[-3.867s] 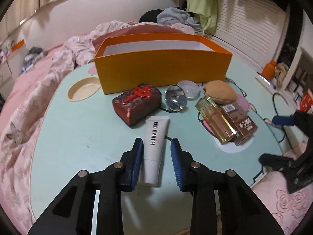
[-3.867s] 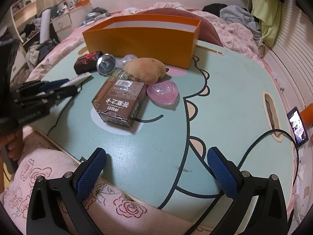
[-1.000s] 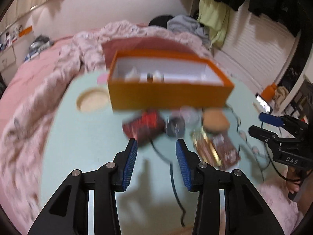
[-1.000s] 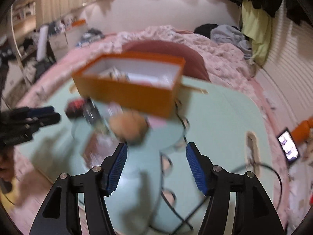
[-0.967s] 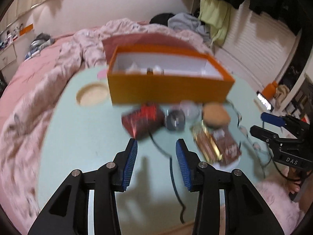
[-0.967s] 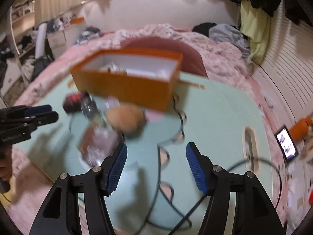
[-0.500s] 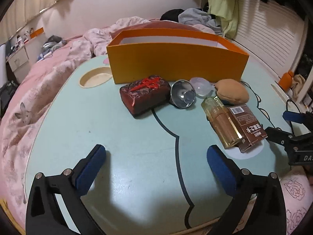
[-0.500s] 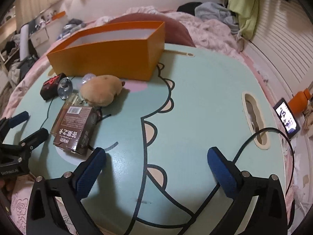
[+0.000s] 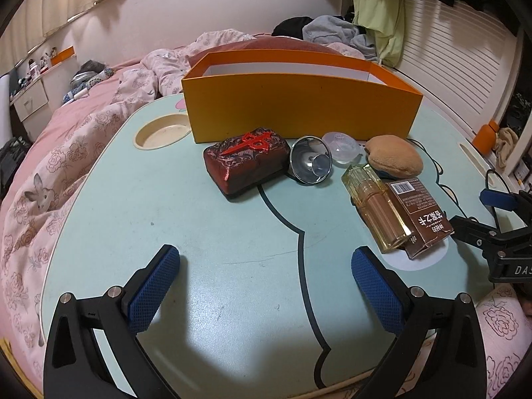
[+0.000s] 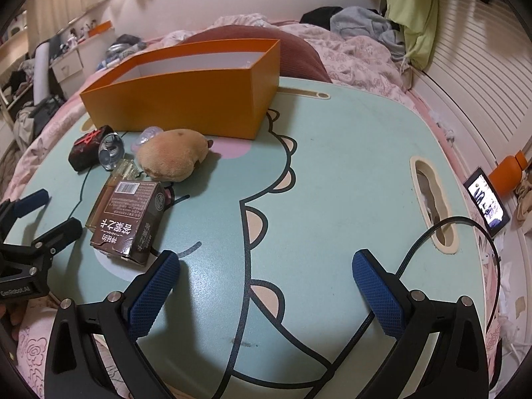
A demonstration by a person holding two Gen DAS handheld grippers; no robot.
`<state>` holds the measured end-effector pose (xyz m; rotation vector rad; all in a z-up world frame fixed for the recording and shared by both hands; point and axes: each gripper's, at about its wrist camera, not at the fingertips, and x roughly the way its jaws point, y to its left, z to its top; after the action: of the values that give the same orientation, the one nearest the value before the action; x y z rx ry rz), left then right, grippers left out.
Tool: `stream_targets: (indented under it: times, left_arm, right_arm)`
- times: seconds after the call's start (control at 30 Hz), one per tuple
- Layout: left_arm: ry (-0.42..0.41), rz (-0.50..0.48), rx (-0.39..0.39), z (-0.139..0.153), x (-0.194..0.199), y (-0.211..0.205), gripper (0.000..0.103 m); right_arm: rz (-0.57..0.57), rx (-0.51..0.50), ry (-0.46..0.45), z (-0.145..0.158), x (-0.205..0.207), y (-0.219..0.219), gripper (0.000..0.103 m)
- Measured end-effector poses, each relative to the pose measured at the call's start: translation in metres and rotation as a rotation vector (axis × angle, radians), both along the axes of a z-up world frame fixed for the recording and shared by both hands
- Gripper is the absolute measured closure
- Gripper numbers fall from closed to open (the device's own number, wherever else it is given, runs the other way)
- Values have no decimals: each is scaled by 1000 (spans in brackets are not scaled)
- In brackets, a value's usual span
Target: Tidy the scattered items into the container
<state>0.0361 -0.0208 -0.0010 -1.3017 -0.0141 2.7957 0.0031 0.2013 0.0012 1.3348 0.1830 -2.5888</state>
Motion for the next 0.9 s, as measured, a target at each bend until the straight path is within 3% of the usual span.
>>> stream_targets:
  times: [0.43, 0.53, 0.63, 0.8, 0.9]
  left_arm:
    - [0, 0, 3, 0, 0, -1, 0]
    - [2, 0, 6, 1, 1, 0, 0]
    - [4, -1, 6, 2, 2, 1, 0]
    - [5, -2, 8, 2, 2, 0, 0]
    - [5, -2, 6, 1, 2, 0, 0]
  right_arm:
    - [1, -27, 15, 3, 3, 1, 0]
    - [12, -60, 82, 20, 11, 1, 0]
    - [102, -75, 133, 38, 23, -17, 0]
    - [163, 22, 117, 36, 14, -56, 0]
    - [178, 42, 40, 24, 1, -64, 1]
